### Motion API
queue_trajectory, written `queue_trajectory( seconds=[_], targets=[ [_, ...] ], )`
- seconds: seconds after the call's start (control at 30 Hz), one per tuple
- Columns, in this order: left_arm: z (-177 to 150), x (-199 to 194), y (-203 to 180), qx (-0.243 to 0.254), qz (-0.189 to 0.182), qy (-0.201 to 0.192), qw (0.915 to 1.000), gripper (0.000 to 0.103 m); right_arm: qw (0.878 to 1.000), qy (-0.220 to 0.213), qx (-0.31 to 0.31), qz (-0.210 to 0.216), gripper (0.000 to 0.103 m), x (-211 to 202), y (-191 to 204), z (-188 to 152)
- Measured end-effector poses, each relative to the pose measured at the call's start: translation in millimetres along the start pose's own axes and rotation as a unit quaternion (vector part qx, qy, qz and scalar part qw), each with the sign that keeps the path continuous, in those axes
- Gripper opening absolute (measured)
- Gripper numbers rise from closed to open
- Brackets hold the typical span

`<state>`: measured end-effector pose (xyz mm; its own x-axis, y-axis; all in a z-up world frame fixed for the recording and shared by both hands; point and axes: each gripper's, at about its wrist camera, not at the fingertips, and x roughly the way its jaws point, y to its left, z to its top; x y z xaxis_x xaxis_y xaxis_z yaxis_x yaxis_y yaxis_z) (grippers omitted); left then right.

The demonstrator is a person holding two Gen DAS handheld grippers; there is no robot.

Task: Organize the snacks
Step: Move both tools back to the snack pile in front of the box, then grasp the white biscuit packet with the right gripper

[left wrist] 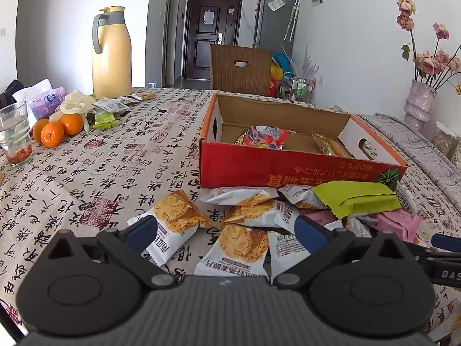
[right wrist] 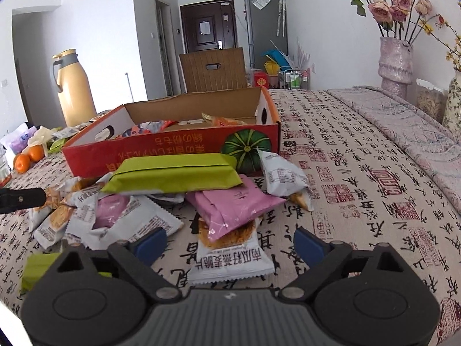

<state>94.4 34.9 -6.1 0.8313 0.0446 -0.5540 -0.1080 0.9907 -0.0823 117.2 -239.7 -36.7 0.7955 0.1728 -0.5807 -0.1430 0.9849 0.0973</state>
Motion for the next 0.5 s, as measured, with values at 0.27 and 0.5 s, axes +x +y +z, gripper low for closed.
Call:
queue_trajectory(
  seconds=[0.27, 0.5],
  targets=[
    [-1, 3, -2, 0.002, 0.000, 0.006, 1.0000, 0.103, 1.000, 0.021, -0.012, -0.001, 0.075, 22, 4, 1],
    [-3, 6, -4, 0.007, -0.002, 0.012, 0.9999, 0.103, 0.999, 0.004, -0.042, -0.009, 0.069, 21, 12, -9]
  ],
)
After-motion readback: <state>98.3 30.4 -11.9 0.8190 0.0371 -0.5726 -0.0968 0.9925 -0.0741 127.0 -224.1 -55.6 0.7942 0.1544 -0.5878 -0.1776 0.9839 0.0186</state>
